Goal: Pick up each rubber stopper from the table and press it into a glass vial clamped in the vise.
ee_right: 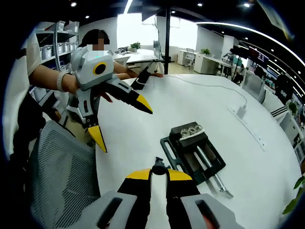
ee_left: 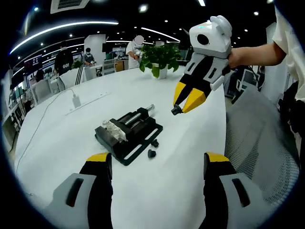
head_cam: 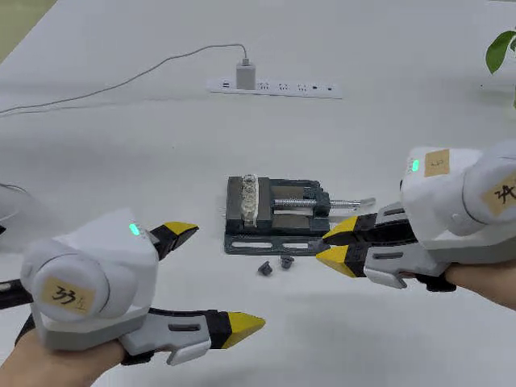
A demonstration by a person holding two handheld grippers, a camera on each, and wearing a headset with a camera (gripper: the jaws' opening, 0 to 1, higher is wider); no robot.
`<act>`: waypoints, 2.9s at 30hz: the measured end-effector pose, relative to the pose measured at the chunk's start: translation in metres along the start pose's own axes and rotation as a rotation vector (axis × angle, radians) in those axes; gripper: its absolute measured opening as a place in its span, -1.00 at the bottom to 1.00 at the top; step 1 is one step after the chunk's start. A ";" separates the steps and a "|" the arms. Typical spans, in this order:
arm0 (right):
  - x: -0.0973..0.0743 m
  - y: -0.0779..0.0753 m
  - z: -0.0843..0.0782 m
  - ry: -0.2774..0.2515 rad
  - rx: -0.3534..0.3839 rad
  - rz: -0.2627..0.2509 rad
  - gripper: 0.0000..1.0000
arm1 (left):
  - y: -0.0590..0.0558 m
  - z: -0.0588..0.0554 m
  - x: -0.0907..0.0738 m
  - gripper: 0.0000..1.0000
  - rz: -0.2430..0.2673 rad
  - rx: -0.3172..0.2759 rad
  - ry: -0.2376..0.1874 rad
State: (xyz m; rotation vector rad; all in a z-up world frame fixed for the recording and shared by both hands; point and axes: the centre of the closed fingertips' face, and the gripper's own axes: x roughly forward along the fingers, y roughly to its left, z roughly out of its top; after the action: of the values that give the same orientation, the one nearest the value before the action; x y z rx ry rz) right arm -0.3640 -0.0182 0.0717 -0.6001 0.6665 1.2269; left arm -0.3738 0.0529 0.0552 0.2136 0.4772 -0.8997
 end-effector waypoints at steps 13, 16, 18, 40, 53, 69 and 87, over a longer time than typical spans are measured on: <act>0.000 0.025 0.005 0.112 -0.155 0.127 -0.86 | -0.031 0.017 0.018 0.09 -0.116 0.188 0.006; 0.002 0.030 0.006 0.128 -0.174 0.154 -0.86 | -0.037 0.019 0.022 -0.07 -0.137 0.242 0.014; 0.004 0.033 0.006 0.140 -0.184 0.169 -0.86 | -0.042 0.021 0.025 -0.15 -0.158 0.263 0.015; 0.008 0.046 -0.006 0.228 -0.209 0.261 -0.86 | -0.064 0.021 0.032 -0.88 -0.263 0.389 0.053; 0.008 0.050 -0.008 0.230 -0.214 0.284 -0.85 | -0.066 0.018 0.031 -0.90 -0.270 0.338 0.045; 0.003 0.039 0.003 0.177 -0.284 0.245 -0.40 | -0.050 0.031 0.027 -0.91 -0.220 0.144 -0.040; -0.003 0.035 0.014 0.112 -0.228 0.264 -0.70 | -0.056 0.035 0.029 -0.91 -0.225 0.158 -0.062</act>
State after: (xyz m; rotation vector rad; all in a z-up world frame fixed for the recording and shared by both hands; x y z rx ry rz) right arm -0.3966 -0.0012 0.0812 -0.7924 0.7211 1.5372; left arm -0.3918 -0.0145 0.0732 0.2786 0.3774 -1.1624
